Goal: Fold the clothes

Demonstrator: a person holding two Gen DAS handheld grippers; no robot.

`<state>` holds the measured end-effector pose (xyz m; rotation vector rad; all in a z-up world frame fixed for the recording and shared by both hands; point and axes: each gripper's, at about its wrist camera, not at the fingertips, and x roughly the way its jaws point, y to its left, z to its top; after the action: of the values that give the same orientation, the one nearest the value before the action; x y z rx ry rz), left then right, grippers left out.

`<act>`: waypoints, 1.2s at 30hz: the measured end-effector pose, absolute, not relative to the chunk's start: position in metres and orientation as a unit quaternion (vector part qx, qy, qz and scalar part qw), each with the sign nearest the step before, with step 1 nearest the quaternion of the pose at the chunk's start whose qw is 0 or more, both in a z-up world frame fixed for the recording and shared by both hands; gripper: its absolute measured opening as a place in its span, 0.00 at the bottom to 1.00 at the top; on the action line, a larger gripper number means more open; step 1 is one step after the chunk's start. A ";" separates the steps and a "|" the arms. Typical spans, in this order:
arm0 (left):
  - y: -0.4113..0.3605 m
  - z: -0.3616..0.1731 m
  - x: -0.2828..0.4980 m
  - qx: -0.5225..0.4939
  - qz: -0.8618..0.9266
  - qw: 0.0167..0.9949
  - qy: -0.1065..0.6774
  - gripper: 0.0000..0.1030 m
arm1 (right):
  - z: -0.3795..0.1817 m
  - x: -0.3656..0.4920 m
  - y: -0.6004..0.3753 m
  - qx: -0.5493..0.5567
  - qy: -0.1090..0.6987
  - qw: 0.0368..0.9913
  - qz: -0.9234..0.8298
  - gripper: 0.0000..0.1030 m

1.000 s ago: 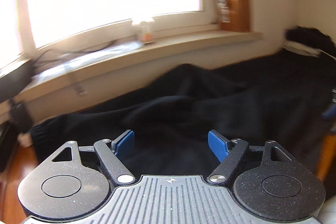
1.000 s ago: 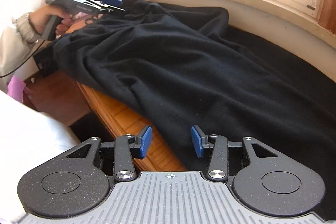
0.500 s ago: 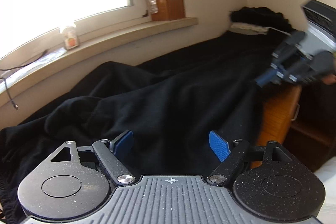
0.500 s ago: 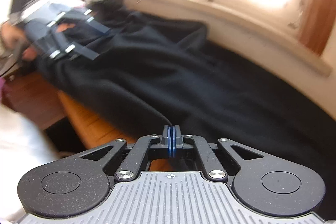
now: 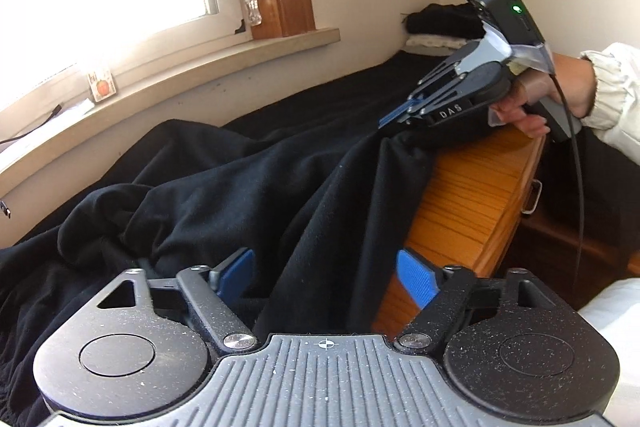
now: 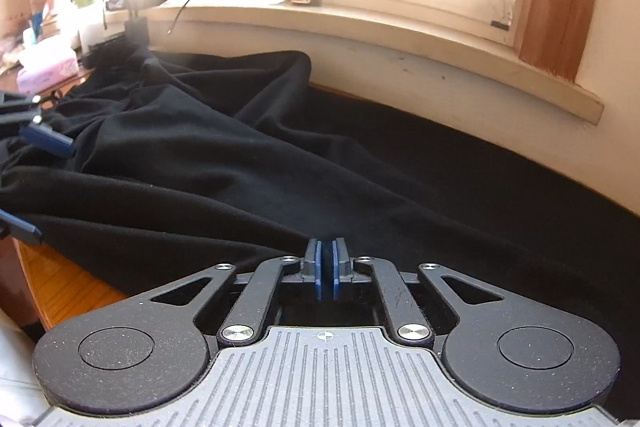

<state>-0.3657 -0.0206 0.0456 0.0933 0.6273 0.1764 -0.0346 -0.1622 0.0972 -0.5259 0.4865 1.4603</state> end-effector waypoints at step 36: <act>-0.004 0.039 -0.326 0.041 0.066 0.946 0.315 0.03 | 0.116 -0.044 -0.200 -0.219 0.200 0.675 0.676 0.23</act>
<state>-0.3261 -0.0041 0.0388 0.0840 0.6407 0.1353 -0.0442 -0.1999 0.1159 -0.4920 0.4493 1.5197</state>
